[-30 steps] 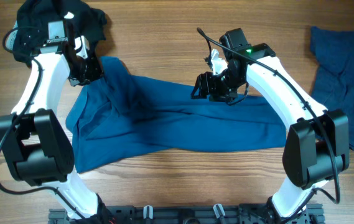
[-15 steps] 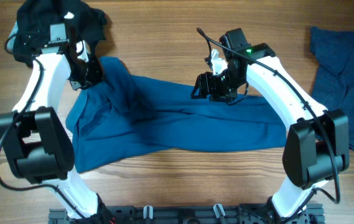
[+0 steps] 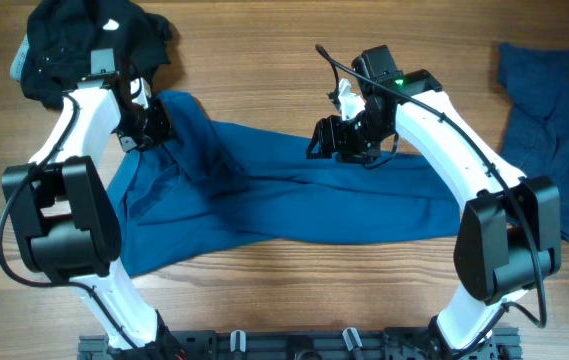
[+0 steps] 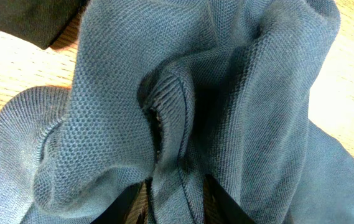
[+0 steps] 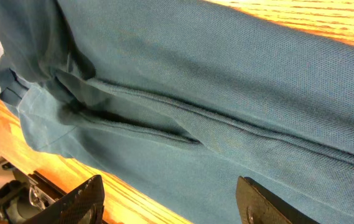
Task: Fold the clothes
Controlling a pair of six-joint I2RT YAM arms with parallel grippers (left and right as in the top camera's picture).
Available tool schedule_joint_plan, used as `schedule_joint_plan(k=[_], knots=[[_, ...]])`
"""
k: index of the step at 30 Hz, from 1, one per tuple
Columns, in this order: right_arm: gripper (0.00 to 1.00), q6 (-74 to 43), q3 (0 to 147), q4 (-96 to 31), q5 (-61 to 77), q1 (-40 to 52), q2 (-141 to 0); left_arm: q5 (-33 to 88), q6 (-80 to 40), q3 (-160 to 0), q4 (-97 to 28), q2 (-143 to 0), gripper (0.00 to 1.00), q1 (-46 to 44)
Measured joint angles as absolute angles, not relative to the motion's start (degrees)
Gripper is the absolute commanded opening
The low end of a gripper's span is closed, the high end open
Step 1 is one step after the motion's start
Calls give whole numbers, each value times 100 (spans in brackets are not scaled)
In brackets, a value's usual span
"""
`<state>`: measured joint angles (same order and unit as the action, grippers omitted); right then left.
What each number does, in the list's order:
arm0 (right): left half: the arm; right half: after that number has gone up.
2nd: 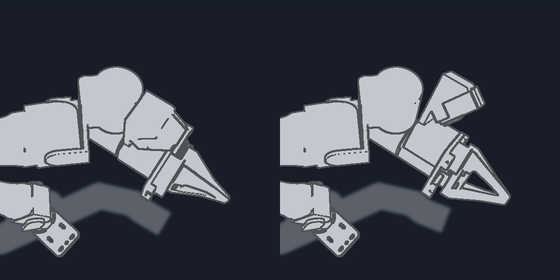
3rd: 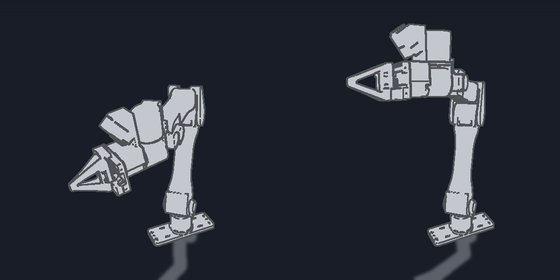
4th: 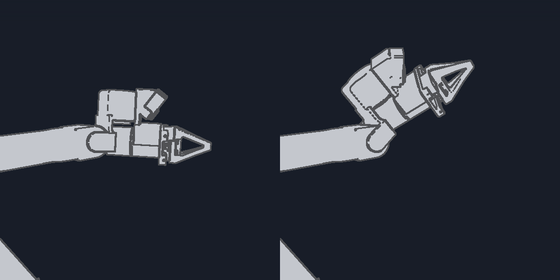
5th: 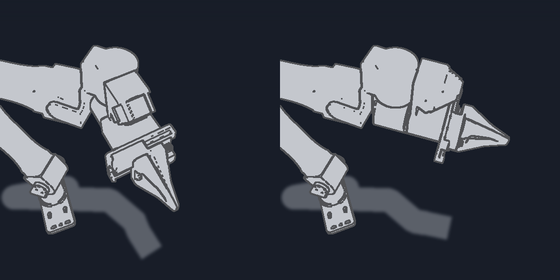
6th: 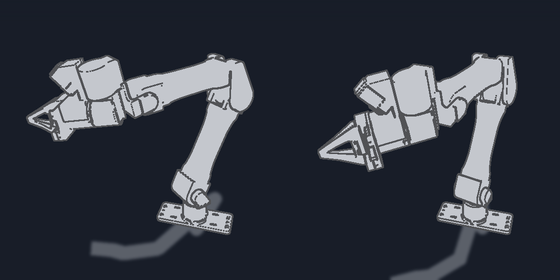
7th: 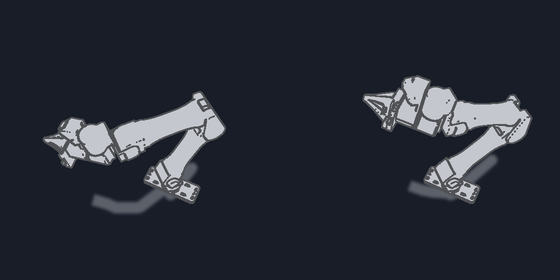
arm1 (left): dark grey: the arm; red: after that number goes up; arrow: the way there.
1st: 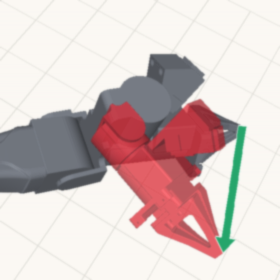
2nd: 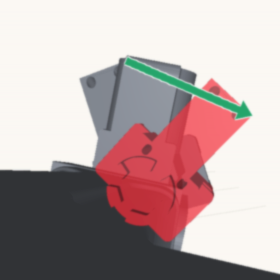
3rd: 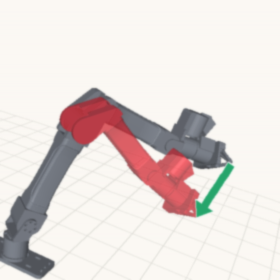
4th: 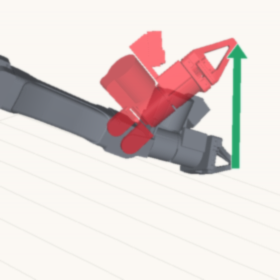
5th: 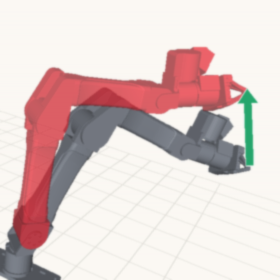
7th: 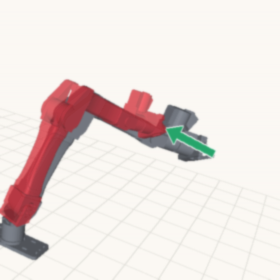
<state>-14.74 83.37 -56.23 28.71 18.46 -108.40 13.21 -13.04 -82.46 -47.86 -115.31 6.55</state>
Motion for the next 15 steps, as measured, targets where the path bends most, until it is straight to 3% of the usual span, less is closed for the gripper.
schedule_joint_plan(k=[7, 15], knots=[[68, -1474, 8337, -5623, 2871, 1846, -10840, 1321, -1326, -8246, -4759, -11531, 20, 655], [68, -1474, 8337, -5623, 2871, 1848, -10840, 1319, -1326, -8246, -4713, -11533, 20, 655]])
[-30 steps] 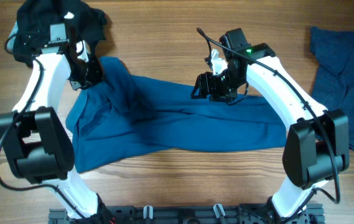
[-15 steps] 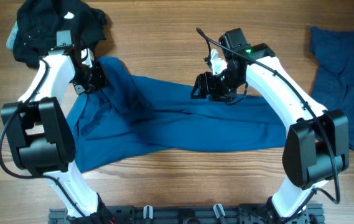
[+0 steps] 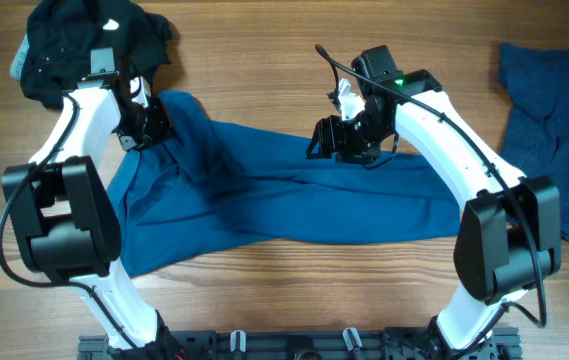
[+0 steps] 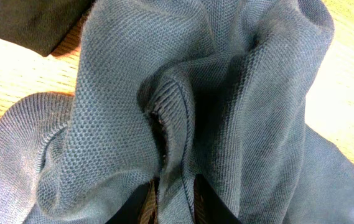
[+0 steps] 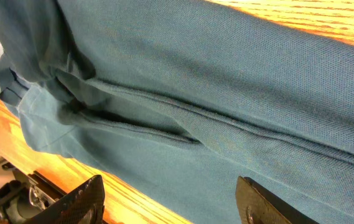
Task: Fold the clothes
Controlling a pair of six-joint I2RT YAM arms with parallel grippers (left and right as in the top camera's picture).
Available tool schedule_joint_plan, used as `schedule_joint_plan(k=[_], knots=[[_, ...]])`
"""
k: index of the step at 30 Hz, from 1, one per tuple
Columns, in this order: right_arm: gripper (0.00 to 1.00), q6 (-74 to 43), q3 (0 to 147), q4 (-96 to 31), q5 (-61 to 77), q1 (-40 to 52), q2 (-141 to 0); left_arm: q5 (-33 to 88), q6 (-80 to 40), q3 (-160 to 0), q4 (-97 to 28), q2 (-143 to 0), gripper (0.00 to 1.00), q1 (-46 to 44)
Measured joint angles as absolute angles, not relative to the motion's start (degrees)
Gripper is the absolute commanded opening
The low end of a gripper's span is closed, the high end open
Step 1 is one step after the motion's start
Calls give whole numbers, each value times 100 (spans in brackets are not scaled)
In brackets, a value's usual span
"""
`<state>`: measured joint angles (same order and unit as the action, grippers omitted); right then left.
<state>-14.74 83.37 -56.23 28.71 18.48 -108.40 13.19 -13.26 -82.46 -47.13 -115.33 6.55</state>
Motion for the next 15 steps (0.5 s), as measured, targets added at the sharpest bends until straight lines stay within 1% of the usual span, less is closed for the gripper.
schedule_joint_plan(k=[5, 10, 15], knots=[[68, -1474, 8337, -5623, 2871, 1848, -10840, 1321, -1328, -8246, -4683, -11638, 16, 655], [68, -1474, 8337, -5625, 2871, 1848, -10840, 1321, -1361, -8246, -4639, -11740, 4, 655], [68, -1474, 8337, -5623, 2871, 1848, -10840, 1319, -1387, -8246, -4628, -11745, 4, 655]])
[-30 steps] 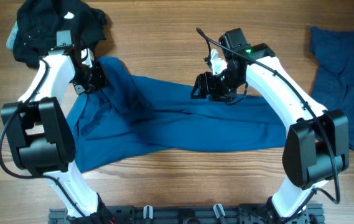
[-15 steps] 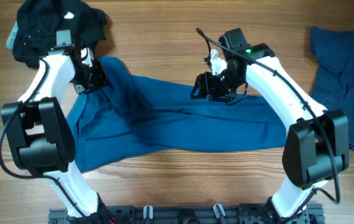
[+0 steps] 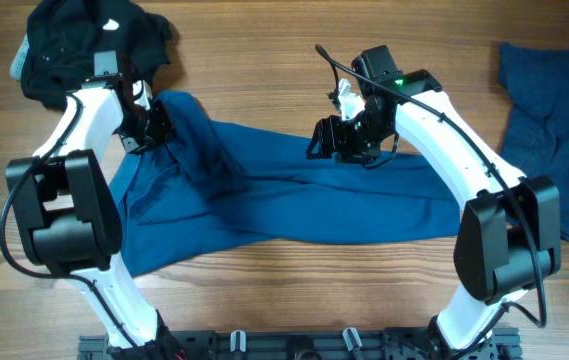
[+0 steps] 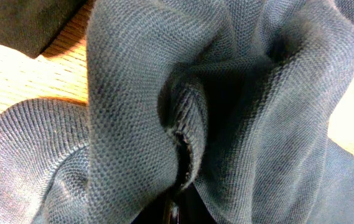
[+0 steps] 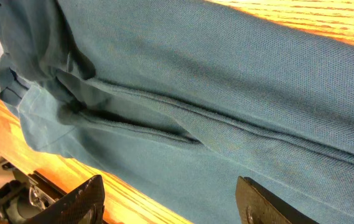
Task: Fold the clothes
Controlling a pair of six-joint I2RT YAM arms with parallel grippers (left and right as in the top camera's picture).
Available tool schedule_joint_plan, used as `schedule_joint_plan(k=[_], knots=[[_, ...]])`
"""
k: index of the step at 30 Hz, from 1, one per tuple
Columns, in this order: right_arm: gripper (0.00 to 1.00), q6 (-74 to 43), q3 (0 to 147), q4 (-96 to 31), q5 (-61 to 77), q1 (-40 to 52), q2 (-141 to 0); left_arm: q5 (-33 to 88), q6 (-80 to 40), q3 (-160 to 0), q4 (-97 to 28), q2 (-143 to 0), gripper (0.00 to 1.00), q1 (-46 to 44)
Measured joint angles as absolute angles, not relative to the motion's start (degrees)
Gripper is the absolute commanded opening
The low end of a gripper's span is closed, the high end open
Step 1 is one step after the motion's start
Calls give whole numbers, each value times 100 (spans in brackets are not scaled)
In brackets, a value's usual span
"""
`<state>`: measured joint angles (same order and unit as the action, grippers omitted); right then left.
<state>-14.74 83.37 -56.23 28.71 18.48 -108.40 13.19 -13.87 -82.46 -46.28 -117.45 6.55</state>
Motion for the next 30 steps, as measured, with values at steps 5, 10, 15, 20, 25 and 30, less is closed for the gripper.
schedule_joint_plan(k=[5, 10, 15, 20, 25, 30], knots=[[68, -1474, 8337, -5625, 2871, 1848, -10840, 1319, -1387, -8246, -4644, -11743, 4, 655], [68, -1474, 8337, -5627, 2871, 1848, -10840, 1319, -1387, -8243, -4668, -11653, 4, 655], [68, -1476, 8337, -5627, 2871, 1848, -10840, 1319, -1389, -8243, -4753, -11244, 4, 655], [68, -1476, 8337, -5627, 2871, 1848, -10840, 1319, -1452, -8243, -4869, -10855, 4, 657], [68, -1476, 8337, -5629, 2871, 1848, -10840, 1267, -1500, -8243, -5037, -10798, 5, 685], [68, -1476, 8337, -5649, 2871, 1848, -10840, 1052, -1542, -8243, -5065, -10798, 9, 685]])
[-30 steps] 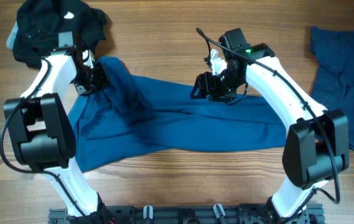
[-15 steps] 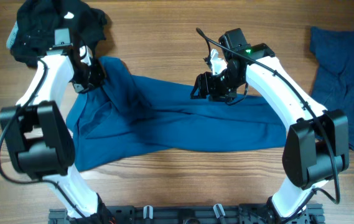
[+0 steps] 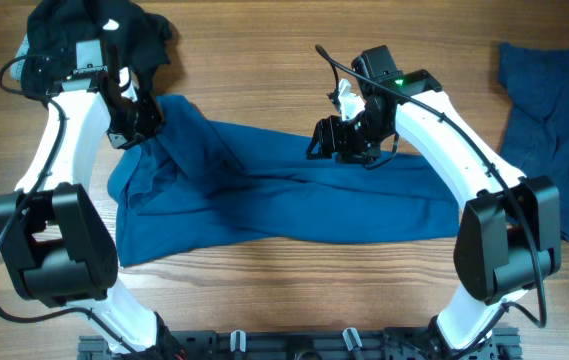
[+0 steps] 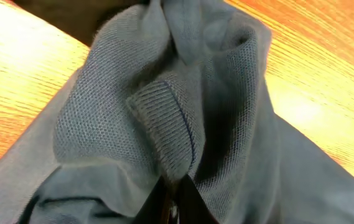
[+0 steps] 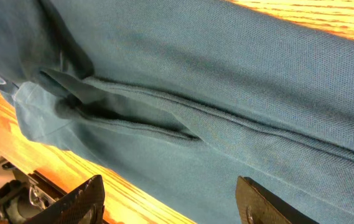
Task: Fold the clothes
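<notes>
A blue knit shirt lies spread across the middle of the wooden table. At its upper left corner my left gripper is shut on a ribbed edge of the shirt, the fabric bunched up around the closed fingers. My right gripper hovers over the shirt's top edge near the centre, open, with blue cloth below and nothing between its fingers.
A black garment is heaped at the back left, just behind the left gripper. Another dark blue garment lies at the right edge. The table's front rail runs along the bottom.
My left gripper, still shut on the shirt's edge, has moved left and lifted, pulling the shirt's left side outward. The right gripper has stayed put and open.
At first my left gripper's fingers stood slightly apart around a ribbed fold at the shirt's upper left. They narrowed, then shut on it. Now the held corner has been drawn to the left, and the right arm has stayed above the top edge throughout.
</notes>
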Controlling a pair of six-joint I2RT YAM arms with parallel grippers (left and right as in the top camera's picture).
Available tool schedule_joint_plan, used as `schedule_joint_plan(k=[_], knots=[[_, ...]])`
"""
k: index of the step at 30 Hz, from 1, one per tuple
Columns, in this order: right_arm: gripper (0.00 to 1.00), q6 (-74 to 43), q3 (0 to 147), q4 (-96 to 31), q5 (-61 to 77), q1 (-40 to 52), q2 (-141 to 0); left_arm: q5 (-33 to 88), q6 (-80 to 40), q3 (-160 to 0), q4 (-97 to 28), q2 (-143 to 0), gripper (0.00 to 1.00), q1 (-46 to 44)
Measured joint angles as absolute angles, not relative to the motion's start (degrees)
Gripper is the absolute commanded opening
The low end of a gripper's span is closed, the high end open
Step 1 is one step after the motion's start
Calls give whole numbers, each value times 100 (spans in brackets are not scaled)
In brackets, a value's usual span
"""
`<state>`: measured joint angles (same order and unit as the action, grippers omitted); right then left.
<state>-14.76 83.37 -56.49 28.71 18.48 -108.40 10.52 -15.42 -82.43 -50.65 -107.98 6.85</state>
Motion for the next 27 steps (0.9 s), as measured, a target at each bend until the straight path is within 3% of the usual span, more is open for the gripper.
schedule_joint_plan(k=[3, 6, 12, 15, 19, 23, 27], knots=[[68, -1474, 8337, -5649, 2871, 1848, -10840, 967, -1538, -8243, -5076, -10798, 13, 685], [68, -1474, 8337, -5649, 2871, 1848, -10840, 862, -1568, -8243, -5017, -10798, 4, 694], [68, -1474, 8337, -5649, 2871, 1846, -10840, 801, -1579, -8243, -4976, -10796, 6, 725], [68, -1474, 8337, -5649, 2871, 1848, -10840, 845, -1564, -8243, -4978, -10798, 27, 725], [68, -1476, 8337, -5649, 2871, 1848, -10840, 1002, -1592, -8243, -5124, -10796, 35, 725], [68, -1479, 8337, -5647, 2873, 1848, -10840, 1188, -1568, -8243, -5439, -10798, 73, 725], [68, -1494, 8337, -5649, 2873, 1848, -10840, 1503, -1597, -8224, -5693, -10798, 76, 685]])
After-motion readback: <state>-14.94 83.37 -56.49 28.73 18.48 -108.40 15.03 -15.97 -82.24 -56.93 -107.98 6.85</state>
